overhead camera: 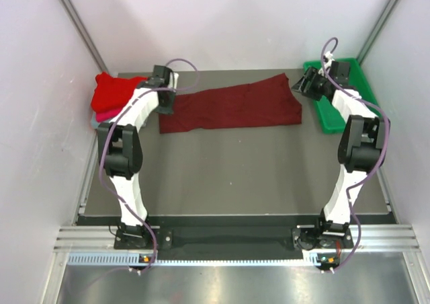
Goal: Fold and stack the t-shirts
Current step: Fold the tshirt
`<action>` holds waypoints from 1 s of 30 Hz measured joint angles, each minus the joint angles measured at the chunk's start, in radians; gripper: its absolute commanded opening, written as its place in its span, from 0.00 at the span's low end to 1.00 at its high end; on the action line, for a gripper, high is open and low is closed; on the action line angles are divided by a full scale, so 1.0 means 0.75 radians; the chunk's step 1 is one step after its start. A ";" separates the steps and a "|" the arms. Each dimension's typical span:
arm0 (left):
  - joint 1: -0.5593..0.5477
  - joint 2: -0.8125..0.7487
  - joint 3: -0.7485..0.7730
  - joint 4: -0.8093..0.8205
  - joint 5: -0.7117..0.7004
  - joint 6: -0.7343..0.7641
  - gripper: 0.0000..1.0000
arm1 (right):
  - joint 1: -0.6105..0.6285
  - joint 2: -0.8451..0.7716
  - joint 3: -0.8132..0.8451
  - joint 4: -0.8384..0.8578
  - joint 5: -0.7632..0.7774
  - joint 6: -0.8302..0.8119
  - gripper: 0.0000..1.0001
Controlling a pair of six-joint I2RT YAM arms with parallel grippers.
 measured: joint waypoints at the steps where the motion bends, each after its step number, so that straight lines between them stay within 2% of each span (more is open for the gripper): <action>1: 0.042 0.030 0.041 -0.008 0.028 -0.007 0.34 | 0.000 -0.027 -0.017 0.001 0.000 -0.005 0.62; 7: 0.199 0.216 0.234 -0.016 0.246 -0.043 0.40 | 0.010 -0.048 -0.079 -0.027 0.042 -0.037 0.61; 14: 0.211 0.358 0.311 -0.042 0.356 -0.058 0.39 | 0.025 -0.048 -0.148 -0.080 0.079 -0.093 0.61; 18: 0.210 0.423 0.345 -0.053 0.371 -0.064 0.39 | 0.034 -0.049 -0.190 -0.133 0.079 -0.133 0.61; 20: 0.212 0.442 0.362 -0.057 0.373 -0.067 0.33 | 0.037 -0.053 -0.221 -0.156 0.079 -0.147 0.61; 22: 0.214 0.444 0.379 -0.058 0.370 -0.072 0.33 | 0.037 -0.055 -0.254 -0.194 0.081 -0.163 0.61; 30: 0.215 0.422 0.337 -0.057 0.286 -0.079 0.36 | 0.049 -0.060 -0.297 -0.209 0.090 -0.190 0.61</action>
